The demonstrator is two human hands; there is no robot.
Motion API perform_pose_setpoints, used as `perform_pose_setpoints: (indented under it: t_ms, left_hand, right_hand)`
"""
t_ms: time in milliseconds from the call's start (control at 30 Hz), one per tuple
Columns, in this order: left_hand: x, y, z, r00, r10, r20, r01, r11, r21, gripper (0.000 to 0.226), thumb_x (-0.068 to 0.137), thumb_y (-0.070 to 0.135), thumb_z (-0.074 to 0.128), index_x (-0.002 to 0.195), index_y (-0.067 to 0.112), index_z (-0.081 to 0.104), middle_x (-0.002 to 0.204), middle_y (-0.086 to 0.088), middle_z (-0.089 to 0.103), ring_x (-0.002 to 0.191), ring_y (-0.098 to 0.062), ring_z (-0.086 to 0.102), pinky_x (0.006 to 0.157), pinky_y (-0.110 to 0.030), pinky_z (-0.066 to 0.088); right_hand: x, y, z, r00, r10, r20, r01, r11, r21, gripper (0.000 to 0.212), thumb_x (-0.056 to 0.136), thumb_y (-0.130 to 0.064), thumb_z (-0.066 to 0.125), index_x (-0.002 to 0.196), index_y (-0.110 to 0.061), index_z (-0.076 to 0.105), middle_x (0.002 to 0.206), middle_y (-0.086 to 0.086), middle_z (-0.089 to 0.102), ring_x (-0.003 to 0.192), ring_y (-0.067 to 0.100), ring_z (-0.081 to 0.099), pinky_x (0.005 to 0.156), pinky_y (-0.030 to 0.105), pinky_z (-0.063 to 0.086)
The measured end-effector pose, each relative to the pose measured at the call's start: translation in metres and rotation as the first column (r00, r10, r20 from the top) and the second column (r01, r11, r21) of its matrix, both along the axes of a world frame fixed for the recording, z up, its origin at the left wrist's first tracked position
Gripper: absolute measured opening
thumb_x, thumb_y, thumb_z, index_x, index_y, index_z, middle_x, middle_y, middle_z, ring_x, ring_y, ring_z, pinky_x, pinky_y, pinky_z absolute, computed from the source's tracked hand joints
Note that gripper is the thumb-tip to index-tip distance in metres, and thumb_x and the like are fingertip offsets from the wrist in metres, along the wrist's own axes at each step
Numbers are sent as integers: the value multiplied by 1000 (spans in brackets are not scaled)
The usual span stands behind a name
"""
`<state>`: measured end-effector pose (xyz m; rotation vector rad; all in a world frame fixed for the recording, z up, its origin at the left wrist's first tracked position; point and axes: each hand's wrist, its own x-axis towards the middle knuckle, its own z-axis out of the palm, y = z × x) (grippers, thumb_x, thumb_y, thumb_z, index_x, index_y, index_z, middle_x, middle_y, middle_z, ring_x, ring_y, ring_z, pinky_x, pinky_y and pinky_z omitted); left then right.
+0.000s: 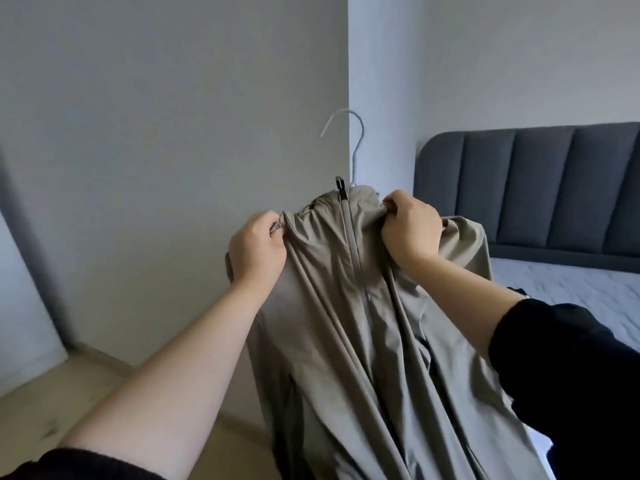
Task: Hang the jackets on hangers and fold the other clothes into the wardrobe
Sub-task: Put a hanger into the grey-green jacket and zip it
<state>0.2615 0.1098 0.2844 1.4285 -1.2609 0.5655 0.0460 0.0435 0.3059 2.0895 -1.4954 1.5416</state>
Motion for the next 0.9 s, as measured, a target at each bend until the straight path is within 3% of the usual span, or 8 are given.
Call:
perform_pose_setpoints:
  t_ms: [167, 300, 433, 500, 633, 700, 800, 900]
  left_hand:
    - [69, 39, 82, 995, 95, 7, -94, 992, -83, 5, 79, 3, 58, 78, 5, 62, 80, -14, 64, 78, -33, 58, 65, -35, 36]
    - [116, 69, 133, 982, 186, -44, -189, 978, -92, 17, 81, 2, 56, 94, 8, 65, 98, -12, 69, 94, -33, 61, 74, -32, 40]
    - [166, 85, 172, 965, 254, -70, -240, 957, 164, 30, 82, 4, 56, 108, 13, 65, 115, -11, 67, 109, -30, 59, 85, -30, 43]
    - [190, 95, 186, 980, 186, -71, -152, 930, 335, 32, 78, 5, 58, 108, 11, 67, 115, -12, 66, 108, -24, 60, 89, -27, 44]
    - [211, 118, 197, 996, 74, -44, -38, 834, 551, 14, 81, 4, 57, 90, 13, 63, 79, -7, 60, 77, -18, 53, 53, -14, 37]
    - [221, 123, 198, 990, 8, -141, 74, 824, 562, 16, 84, 3, 54, 93, 8, 66, 82, -7, 59, 80, -16, 52, 63, -19, 40]
    - [233, 126, 198, 902, -105, -418, 317, 818, 479, 19, 83, 13, 61, 98, 7, 70, 96, -9, 69, 92, -20, 62, 86, -30, 47]
    - [248, 126, 195, 890, -76, -450, 352, 742, 571, 23, 93, 22, 60, 106, 6, 69, 103, -11, 71, 96, -24, 67, 92, -36, 51]
  right_hand:
    - [76, 23, 73, 992, 115, 58, -107, 987, -124, 27, 82, -6, 42, 96, -14, 64, 92, 9, 69, 86, 36, 57, 70, 37, 40]
    - [136, 35, 115, 979, 185, 84, -166, 967, -192, 26, 84, -7, 43, 97, -13, 65, 91, 10, 70, 85, 35, 59, 69, 36, 41]
    - [191, 40, 144, 968, 242, 60, -225, 952, -208, 25, 83, -3, 44, 97, -10, 65, 92, 13, 69, 85, 36, 59, 69, 36, 37]
    - [215, 41, 152, 961, 270, 56, -256, 950, -180, 25, 82, -3, 45, 96, -10, 65, 94, 13, 69, 87, 37, 59, 68, 35, 36]
    - [254, 40, 155, 930, 351, 105, -348, 936, -47, 28, 81, -1, 44, 98, -13, 64, 101, 10, 68, 95, 35, 59, 70, 32, 37]
    - [272, 39, 152, 921, 373, 116, -378, 926, 22, 30, 81, -2, 45, 99, -15, 64, 104, 9, 67, 98, 34, 59, 73, 31, 41]
    - [295, 38, 149, 898, 414, 147, -429, 900, 82, 29, 83, -3, 45, 99, -16, 65, 105, 8, 67, 98, 32, 60, 71, 29, 42]
    - [311, 38, 146, 870, 467, 160, -485, 868, 105, 32, 82, -1, 44, 99, -16, 66, 105, 6, 68, 99, 31, 60, 71, 27, 40]
